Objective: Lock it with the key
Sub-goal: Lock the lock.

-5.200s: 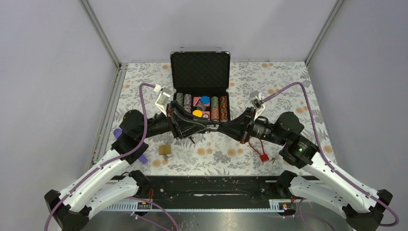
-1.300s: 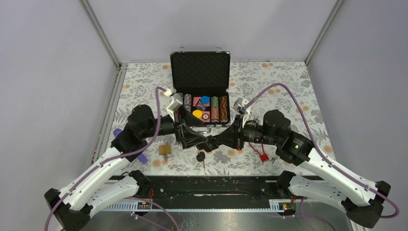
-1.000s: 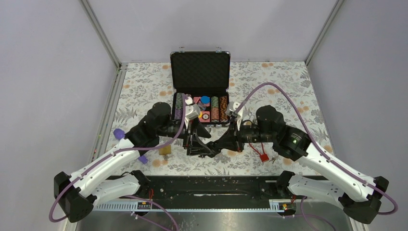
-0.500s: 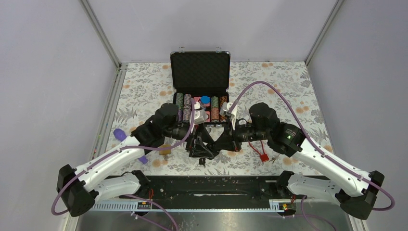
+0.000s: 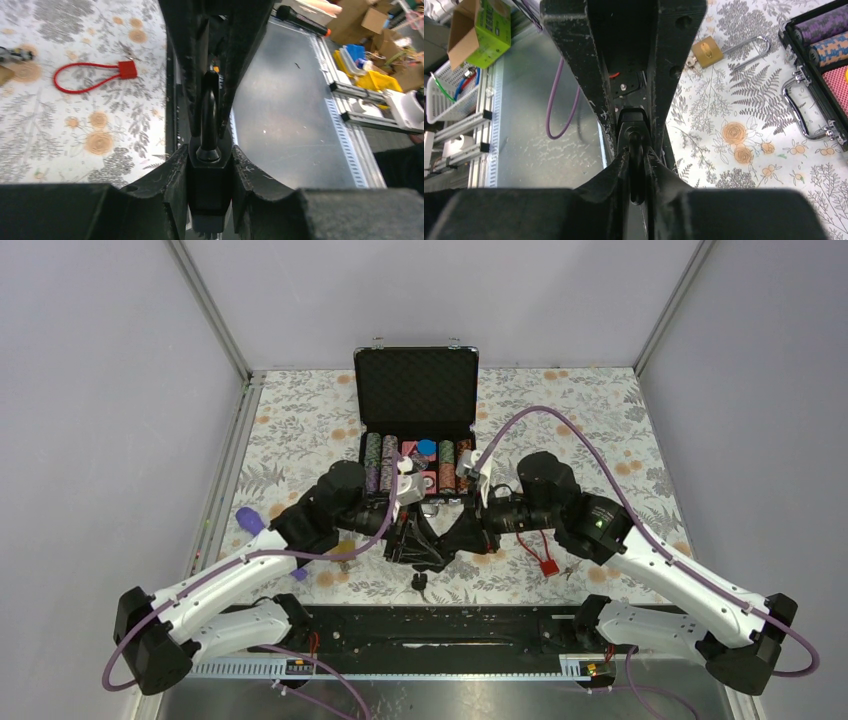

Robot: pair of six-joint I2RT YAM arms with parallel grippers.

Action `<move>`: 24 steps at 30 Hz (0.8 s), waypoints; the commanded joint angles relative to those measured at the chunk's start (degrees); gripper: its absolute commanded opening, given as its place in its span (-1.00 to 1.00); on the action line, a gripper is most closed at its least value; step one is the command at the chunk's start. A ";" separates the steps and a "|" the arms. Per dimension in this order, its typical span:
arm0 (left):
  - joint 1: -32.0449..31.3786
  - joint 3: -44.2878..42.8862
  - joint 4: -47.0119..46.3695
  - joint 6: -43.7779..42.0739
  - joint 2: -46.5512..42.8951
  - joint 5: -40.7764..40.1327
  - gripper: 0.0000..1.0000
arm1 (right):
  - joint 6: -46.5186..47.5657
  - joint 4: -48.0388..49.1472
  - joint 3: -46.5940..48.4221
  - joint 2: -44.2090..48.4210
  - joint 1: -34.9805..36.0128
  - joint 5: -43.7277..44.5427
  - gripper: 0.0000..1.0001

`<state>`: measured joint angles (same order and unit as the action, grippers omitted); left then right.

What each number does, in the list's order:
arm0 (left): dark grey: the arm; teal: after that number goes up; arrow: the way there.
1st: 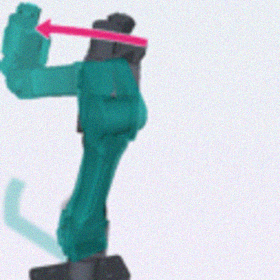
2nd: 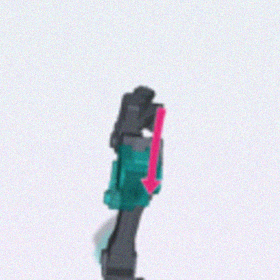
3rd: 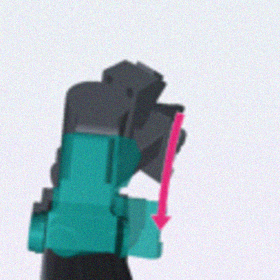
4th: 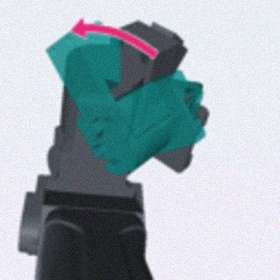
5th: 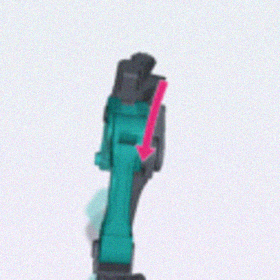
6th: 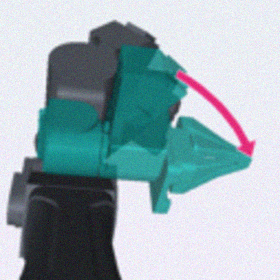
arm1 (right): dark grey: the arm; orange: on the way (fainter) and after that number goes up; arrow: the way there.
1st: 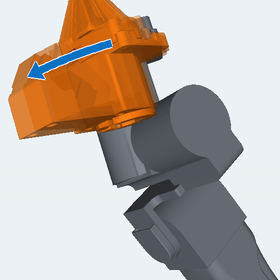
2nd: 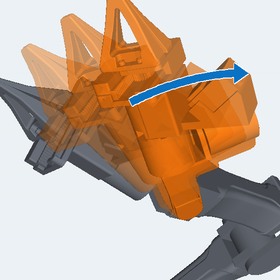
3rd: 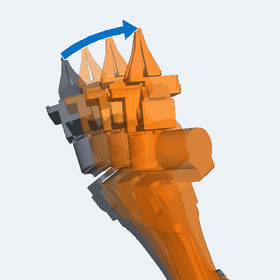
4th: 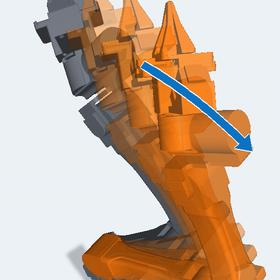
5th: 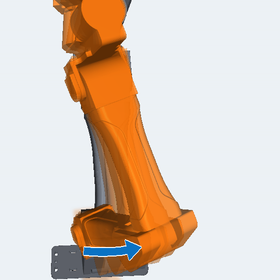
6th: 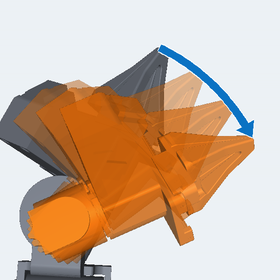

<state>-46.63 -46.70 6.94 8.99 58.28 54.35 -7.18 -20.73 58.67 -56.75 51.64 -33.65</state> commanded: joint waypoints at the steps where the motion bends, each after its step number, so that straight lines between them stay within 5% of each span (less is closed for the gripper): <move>1: 0.08 2.72 -14.64 3.84 -6.47 -10.43 -1.00 | -5.25 9.49 2.94 2.49 0.09 1.31 -0.33; 5: 0.14 3.87 -17.71 5.48 -9.91 -17.93 -1.00 | -7.62 12.35 1.09 5.80 0.03 5.98 0.53; 9: 0.16 4.61 -22.55 8.47 -12.48 -25.80 -1.00 | -9.69 17.35 -3.78 10.11 0.04 14.53 0.92; 17: 0.13 7.85 -43.79 17.12 -14.12 -32.72 -1.00 | -18.91 47.36 -20.36 13.14 0.13 18.30 0.85; 24: 0.08 8.79 -57.43 20.87 -11.76 -29.21 -1.00 | -20.48 52.91 -17.20 5.97 0.17 13.19 0.74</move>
<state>-46.57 -36.93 -30.87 26.09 46.19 24.77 -25.61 21.30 38.09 -48.80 51.64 -18.24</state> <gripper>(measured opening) 0.299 0.891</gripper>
